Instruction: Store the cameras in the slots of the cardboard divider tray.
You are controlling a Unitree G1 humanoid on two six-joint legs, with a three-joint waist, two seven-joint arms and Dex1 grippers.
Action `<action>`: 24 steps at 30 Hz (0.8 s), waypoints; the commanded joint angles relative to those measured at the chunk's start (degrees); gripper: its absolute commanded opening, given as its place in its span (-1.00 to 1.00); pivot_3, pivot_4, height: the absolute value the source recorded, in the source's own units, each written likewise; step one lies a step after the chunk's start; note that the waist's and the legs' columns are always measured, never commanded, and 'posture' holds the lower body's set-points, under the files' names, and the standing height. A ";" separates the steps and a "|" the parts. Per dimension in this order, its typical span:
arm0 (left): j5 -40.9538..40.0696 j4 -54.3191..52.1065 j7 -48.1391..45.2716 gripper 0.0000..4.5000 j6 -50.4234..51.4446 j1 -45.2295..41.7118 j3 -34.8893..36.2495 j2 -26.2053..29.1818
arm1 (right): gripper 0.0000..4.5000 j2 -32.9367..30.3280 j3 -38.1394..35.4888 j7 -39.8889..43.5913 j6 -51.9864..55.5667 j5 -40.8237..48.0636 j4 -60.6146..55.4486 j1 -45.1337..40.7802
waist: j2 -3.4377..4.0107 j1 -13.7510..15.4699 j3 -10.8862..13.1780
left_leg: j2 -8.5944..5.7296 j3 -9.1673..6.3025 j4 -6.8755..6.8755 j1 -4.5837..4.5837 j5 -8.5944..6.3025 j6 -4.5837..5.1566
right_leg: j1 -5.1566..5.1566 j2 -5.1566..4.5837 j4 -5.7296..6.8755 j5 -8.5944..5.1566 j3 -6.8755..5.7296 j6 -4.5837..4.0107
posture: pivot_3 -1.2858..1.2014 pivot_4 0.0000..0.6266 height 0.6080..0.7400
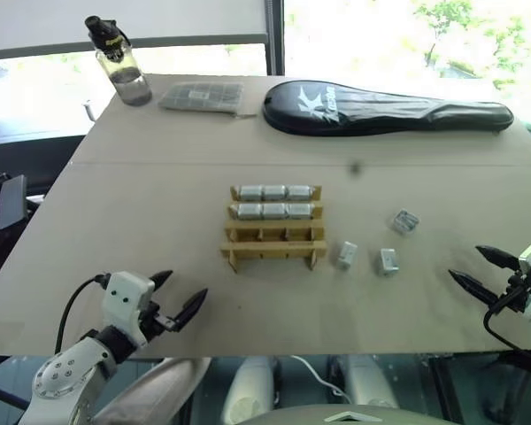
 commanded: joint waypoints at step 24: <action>-1.09 4.27 -3.22 0.96 -3.63 -2.27 1.92 1.30 | 1.00 -2.70 -1.36 3.23 -1.84 0.02 2.14 0.41 | 0.01 0.00 -0.01 | 0.00 0.01 0.00 0.01 0.00 0.00 | 0.00 -0.01 0.00 0.02 0.00 -0.03 | 0.03 -0.52 1.00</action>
